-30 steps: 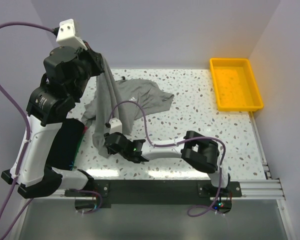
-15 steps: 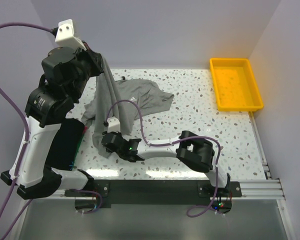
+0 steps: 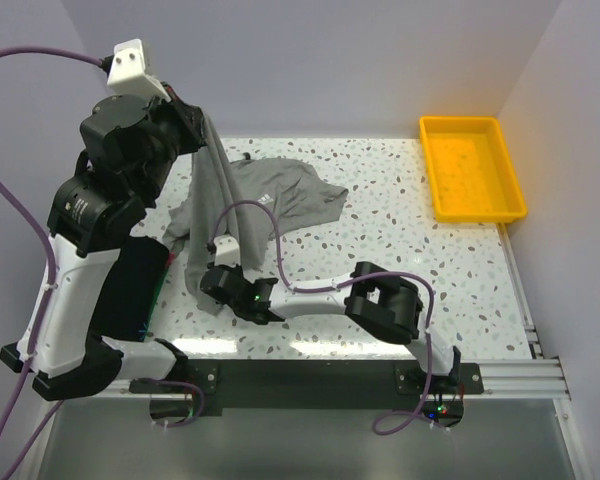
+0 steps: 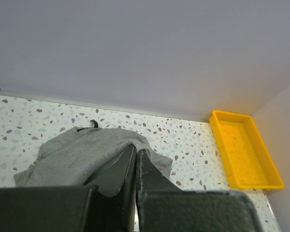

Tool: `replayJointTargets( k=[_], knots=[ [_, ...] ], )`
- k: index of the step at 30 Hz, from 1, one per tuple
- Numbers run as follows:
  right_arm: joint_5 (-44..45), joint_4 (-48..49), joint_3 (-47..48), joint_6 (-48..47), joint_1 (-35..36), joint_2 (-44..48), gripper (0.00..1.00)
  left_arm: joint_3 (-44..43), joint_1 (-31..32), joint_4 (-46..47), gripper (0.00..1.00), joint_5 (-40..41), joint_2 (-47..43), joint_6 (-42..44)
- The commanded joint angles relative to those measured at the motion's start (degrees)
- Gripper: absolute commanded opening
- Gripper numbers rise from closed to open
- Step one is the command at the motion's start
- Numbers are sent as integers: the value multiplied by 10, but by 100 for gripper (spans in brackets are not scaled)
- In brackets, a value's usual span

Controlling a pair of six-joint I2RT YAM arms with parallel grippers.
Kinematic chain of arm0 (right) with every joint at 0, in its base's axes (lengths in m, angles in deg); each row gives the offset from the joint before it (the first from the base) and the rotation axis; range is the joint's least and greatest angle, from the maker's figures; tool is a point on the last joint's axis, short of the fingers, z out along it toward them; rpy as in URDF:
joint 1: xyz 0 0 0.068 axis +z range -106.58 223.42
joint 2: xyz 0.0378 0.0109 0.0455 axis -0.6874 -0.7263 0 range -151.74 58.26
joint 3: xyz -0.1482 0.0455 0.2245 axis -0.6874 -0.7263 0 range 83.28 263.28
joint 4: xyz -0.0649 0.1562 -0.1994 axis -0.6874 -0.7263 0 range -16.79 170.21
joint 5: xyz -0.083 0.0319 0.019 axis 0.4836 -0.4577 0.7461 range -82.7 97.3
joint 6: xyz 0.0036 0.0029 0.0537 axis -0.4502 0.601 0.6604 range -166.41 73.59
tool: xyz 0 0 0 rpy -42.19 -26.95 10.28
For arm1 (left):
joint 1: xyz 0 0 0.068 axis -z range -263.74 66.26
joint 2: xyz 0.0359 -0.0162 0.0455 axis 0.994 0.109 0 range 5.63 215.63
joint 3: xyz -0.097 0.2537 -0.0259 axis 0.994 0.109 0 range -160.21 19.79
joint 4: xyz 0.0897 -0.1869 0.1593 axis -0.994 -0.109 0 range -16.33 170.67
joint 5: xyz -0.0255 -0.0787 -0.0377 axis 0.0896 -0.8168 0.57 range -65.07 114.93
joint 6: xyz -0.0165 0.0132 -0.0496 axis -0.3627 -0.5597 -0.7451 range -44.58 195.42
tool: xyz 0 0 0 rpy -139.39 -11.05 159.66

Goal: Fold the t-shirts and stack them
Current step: Flatten the tshirt out

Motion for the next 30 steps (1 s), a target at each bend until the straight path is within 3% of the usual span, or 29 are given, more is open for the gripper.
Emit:
replayJointTargets(
  k=[1, 5, 8, 9, 13, 24, 28, 30],
  knots=[
    [56, 20, 15, 15, -7, 10, 23, -3, -2, 10, 0, -7, -21, -8],
    [64, 31, 7, 11, -15, 25, 21, 12, -2, 4, 0, 0, -31, -10],
    [58, 25, 4, 15, -22, 37, 10, 19, -2, 0, 0, 4, -35, -14],
    [58, 23, -7, 17, -24, 44, 1, 22, -2, 0, 0, 9, -38, -14],
    [62, 0, -57, 28, -24, 121, 0, 26, -2, -8, 0, 38, -50, -8],
    [106, -290, -184, 79, -25, 467, 0, 33, -2, -40, 0, 139, -104, 8],
    [187, -405, -151, 52, -25, 604, 0, 28, -2, -43, 0, 151, -131, 15],
    [210, -442, -101, 21, -25, 631, 0, 26, -2, -35, 0, 149, -143, 23]
  ],
)
